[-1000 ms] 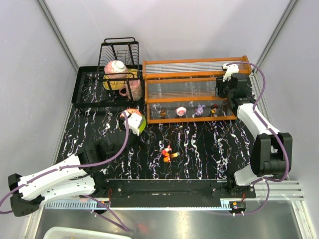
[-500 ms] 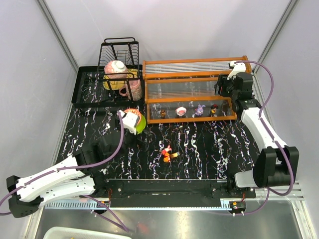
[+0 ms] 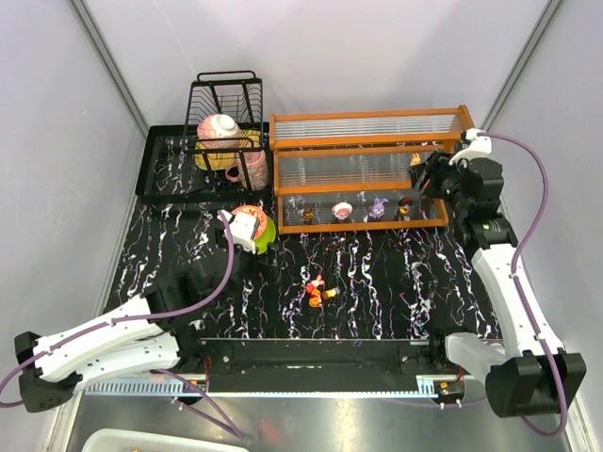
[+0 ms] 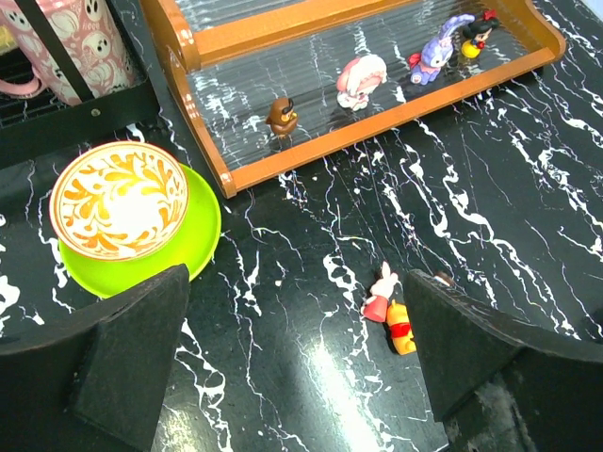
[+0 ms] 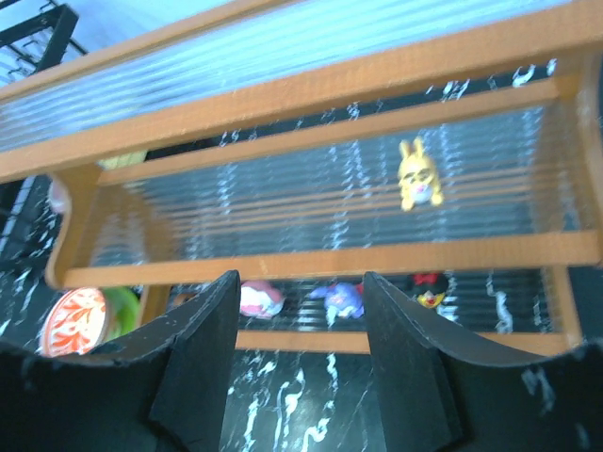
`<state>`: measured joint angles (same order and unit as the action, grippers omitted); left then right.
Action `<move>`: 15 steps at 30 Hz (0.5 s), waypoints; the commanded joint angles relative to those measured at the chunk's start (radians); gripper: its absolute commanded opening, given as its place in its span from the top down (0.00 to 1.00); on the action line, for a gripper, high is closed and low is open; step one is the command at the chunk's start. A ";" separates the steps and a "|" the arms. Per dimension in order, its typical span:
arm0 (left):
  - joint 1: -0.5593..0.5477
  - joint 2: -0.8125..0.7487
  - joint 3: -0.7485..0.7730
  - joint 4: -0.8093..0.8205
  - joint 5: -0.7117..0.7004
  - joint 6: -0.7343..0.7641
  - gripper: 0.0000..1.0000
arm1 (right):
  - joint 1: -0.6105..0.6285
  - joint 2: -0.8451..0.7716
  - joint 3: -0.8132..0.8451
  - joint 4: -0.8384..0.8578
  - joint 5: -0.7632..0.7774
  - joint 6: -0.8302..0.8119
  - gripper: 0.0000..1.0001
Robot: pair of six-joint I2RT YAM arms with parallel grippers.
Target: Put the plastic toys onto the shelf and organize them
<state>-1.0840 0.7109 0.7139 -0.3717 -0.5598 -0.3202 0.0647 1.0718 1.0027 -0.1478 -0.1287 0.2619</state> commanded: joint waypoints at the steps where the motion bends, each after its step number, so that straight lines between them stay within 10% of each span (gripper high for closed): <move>1: 0.013 0.016 -0.008 0.063 -0.025 -0.056 0.01 | 0.039 -0.050 -0.050 -0.048 -0.126 0.108 0.41; 15: 0.026 0.105 -0.002 0.047 0.044 -0.074 0.01 | 0.500 -0.075 -0.262 -0.133 0.120 0.399 0.41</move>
<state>-1.0626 0.7876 0.7094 -0.3492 -0.5575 -0.3973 0.5266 1.0222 0.7883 -0.2707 -0.0685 0.5098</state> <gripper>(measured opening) 0.983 0.598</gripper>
